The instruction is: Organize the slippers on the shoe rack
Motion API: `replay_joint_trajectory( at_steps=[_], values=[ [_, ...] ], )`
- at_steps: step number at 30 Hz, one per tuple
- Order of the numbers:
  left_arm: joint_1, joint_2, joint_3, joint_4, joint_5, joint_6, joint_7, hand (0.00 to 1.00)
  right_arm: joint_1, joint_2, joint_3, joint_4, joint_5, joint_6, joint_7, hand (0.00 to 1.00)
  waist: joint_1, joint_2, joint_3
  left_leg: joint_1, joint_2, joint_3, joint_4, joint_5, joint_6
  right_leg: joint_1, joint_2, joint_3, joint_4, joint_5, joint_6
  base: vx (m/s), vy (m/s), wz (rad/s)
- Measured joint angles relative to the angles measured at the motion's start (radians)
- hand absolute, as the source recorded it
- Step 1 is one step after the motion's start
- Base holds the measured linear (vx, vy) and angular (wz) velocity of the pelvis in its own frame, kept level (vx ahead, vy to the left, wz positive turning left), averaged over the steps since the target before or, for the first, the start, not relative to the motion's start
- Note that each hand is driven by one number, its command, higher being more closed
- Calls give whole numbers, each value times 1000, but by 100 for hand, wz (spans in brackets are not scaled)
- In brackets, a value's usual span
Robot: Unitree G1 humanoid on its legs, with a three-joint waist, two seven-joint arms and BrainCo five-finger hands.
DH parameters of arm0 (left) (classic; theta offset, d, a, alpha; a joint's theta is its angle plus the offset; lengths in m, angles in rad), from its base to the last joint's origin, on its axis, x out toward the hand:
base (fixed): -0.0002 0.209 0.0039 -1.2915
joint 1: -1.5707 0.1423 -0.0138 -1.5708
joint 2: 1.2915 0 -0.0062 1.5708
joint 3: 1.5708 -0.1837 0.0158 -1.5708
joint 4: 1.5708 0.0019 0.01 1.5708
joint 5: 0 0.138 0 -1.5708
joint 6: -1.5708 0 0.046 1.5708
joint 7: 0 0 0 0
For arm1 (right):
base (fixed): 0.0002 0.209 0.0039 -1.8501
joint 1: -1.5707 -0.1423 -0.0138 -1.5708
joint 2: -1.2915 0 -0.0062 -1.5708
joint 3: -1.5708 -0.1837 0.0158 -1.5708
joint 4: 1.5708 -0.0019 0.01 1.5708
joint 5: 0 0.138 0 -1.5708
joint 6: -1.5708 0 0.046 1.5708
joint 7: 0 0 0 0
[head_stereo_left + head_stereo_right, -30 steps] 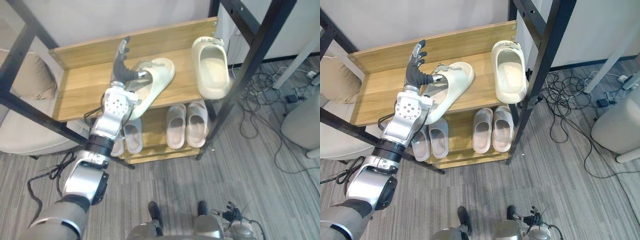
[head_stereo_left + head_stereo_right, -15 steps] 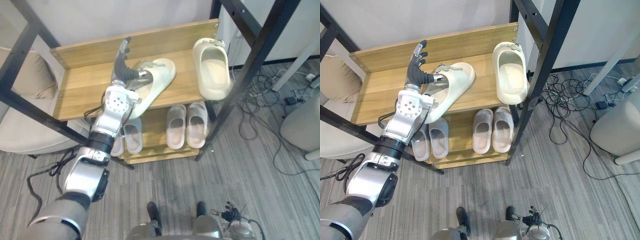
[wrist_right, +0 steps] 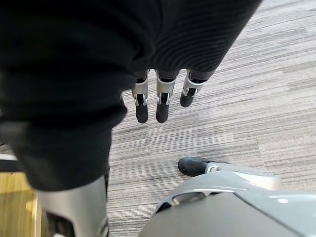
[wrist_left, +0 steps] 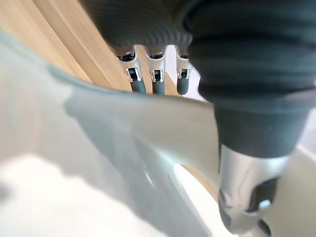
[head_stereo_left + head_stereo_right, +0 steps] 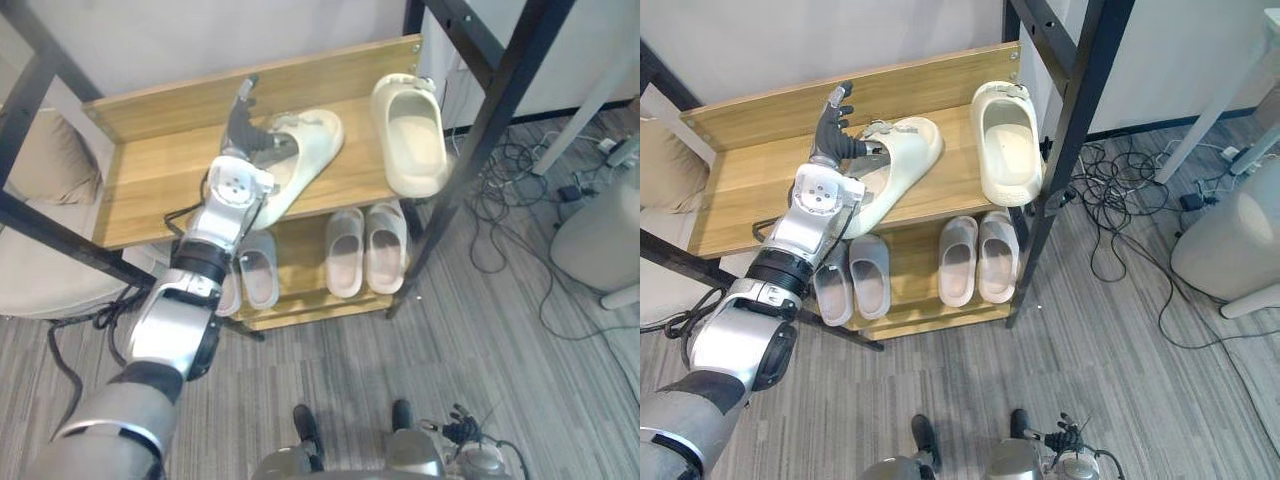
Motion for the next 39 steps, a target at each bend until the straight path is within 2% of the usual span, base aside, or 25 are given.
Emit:
replay_joint_trajectory(
  at_steps=[7,17,26,39],
  values=[
    [-15,13,-21,15,56,3,-22,0,1,7,-18,9,1,7,2,0,-6,1,-1,0,0,1,0,0,0,-1,0,1,0,1,0,-4,-1,0],
    [-15,20,-44,15,76,4,-32,0,1,5,-26,9,1,10,6,0,-7,12,-3,0,-1,-5,0,0,0,2,0,-3,0,1,0,0,0,0],
    [-14,31,-73,11,97,4,-64,0,1,-13,-25,9,0,16,9,0,-4,44,-9,0,-2,-12,0,2,-2,8,0,-11,0,1,0,0,0,0],
    [23,96,-110,-91,104,4,-83,0,13,-14,-23,8,1,17,10,0,6,46,-9,4,-1,-30,0,6,-5,20,0,-27,1,-1,-1,-12,-1,3]
  ],
)
